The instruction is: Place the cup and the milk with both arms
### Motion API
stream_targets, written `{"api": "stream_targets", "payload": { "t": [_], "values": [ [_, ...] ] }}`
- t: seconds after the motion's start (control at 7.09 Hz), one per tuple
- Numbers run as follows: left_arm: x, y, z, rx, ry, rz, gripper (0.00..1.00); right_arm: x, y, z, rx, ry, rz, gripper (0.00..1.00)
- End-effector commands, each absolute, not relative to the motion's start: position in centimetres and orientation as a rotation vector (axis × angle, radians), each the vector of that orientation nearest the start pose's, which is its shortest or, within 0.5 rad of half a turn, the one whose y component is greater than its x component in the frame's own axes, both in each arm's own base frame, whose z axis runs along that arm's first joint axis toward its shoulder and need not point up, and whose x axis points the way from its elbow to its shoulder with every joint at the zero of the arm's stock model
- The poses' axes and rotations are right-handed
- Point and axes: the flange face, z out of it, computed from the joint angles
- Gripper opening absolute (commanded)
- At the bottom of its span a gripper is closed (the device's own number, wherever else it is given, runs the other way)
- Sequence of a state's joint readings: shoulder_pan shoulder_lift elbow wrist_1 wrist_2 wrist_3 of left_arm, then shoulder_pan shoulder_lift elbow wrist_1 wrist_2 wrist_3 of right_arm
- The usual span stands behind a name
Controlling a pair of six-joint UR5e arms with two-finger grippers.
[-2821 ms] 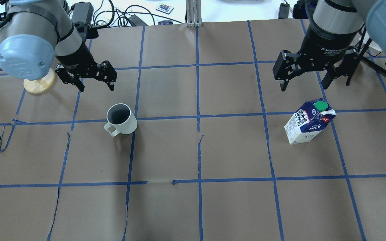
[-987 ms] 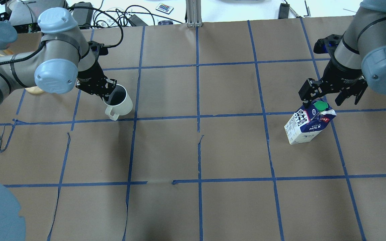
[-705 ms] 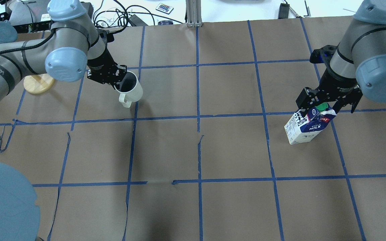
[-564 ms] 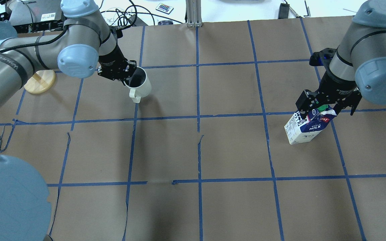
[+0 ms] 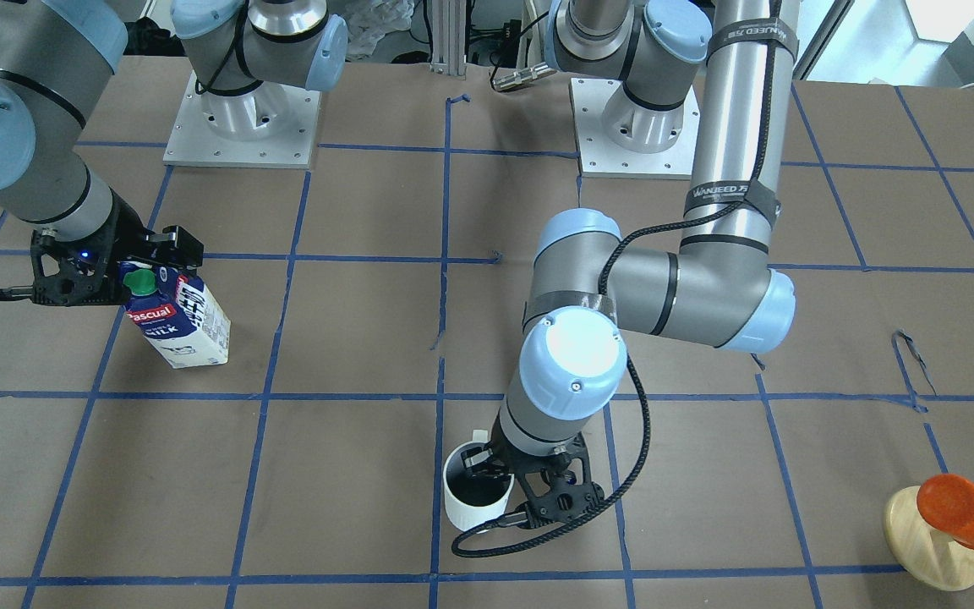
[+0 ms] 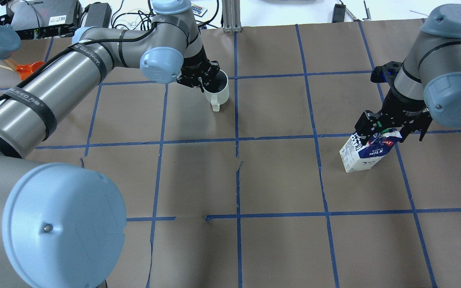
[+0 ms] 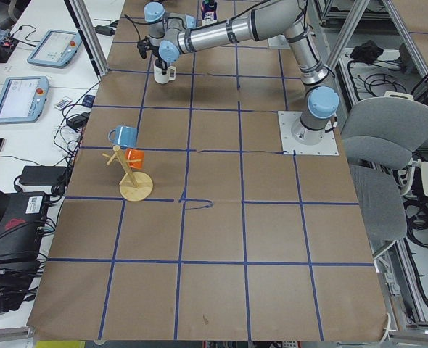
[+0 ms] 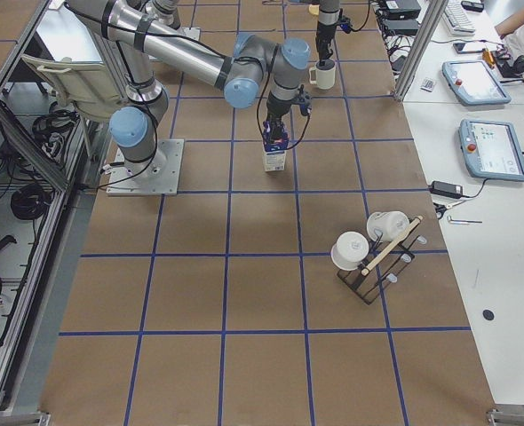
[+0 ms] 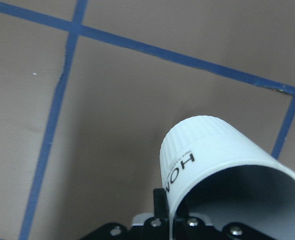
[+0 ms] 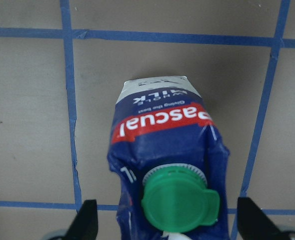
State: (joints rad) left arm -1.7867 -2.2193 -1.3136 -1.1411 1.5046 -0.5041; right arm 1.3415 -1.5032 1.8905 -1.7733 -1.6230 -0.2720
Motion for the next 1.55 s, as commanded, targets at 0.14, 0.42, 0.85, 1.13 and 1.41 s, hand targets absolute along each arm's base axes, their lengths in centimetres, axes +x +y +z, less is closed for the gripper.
{"api": "stream_targets", "payload": {
  "t": [0.14, 0.42, 0.85, 1.13, 1.41],
  "values": [
    [-34.0, -65.3, 25.6, -0.410, 3.242, 0.043, 0.00, 1.6, -49.2, 32.5, -0.085, 3.137, 0.286, 0.47],
    [-34.0, -65.2, 25.2, -0.413, 3.232, 0.072, 0.99, 1.6, -49.4, 33.0, -0.087, 3.144, 0.271, 0.21],
    [-30.1, -66.0, 29.7, -0.387, 3.236, 0.024, 1.00, 1.5, -51.3, 36.5, -0.089, 3.173, 0.159, 0.19],
    [-26.5, -63.0, 37.1, -0.249, 3.255, 0.015, 1.00, 2.5, -53.9, 39.0, -0.114, 3.179, 0.078, 0.20],
    [-22.3, -57.1, 40.9, -0.169, 3.258, 0.049, 0.99, 5.7, -57.1, 40.3, -0.079, 3.192, 0.018, 0.23]
  ]
}}
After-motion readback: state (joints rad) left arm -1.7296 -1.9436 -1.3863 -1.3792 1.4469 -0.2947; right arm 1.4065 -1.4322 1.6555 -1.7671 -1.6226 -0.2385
